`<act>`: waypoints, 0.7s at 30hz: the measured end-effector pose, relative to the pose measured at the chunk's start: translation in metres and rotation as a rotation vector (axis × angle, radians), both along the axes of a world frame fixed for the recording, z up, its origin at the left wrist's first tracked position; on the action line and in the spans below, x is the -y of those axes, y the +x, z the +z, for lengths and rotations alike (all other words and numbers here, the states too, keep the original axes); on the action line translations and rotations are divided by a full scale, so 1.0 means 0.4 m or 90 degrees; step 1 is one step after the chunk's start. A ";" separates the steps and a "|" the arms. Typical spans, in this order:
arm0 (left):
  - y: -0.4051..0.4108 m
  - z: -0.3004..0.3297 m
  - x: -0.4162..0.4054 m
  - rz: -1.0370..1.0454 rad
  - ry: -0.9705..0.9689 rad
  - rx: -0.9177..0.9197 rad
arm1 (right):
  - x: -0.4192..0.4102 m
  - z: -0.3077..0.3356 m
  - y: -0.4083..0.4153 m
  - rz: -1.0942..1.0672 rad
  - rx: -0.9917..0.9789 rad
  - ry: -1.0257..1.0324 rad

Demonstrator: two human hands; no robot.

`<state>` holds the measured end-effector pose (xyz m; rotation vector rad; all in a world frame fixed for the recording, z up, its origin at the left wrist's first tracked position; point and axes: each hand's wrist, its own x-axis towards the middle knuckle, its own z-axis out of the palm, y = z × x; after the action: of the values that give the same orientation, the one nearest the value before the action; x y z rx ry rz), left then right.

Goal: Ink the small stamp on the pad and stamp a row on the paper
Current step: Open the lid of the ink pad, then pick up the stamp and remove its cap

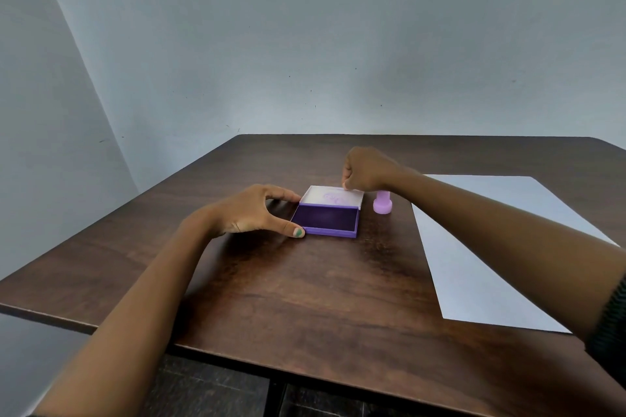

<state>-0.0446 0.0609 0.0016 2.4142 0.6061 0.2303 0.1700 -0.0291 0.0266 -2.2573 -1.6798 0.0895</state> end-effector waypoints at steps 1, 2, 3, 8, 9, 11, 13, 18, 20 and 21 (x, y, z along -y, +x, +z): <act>0.000 0.000 0.000 0.001 0.001 -0.003 | 0.000 -0.001 -0.001 -0.001 0.003 -0.005; 0.000 0.001 -0.001 0.004 0.003 -0.006 | -0.001 0.000 -0.001 -0.003 0.004 -0.006; 0.000 0.001 0.000 0.005 0.003 -0.008 | -0.003 0.000 0.000 -0.003 0.002 -0.006; -0.002 0.007 0.009 0.005 -0.006 -0.009 | 0.006 0.011 -0.006 -0.006 0.011 -0.011; -0.003 0.008 0.010 0.007 -0.010 -0.010 | 0.011 0.017 -0.007 0.004 0.020 -0.008; -0.001 0.008 0.009 0.016 -0.017 -0.006 | 0.025 0.033 -0.005 0.023 0.012 0.011; 0.002 0.006 0.008 0.034 -0.013 0.001 | 0.047 0.053 0.003 0.026 -0.025 0.032; 0.012 0.003 0.022 0.086 0.003 0.059 | 0.120 0.089 0.033 0.023 -0.117 -0.019; 0.019 0.002 0.029 0.099 -0.004 0.077 | 0.144 0.085 0.038 0.025 -0.128 -0.061; 0.022 0.001 0.032 0.109 -0.002 0.084 | 0.151 0.079 0.037 0.027 -0.130 -0.071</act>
<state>-0.0357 0.0482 0.0022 2.3237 0.7510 0.4555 0.1848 -0.0896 0.0582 -2.2063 -1.6505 0.4191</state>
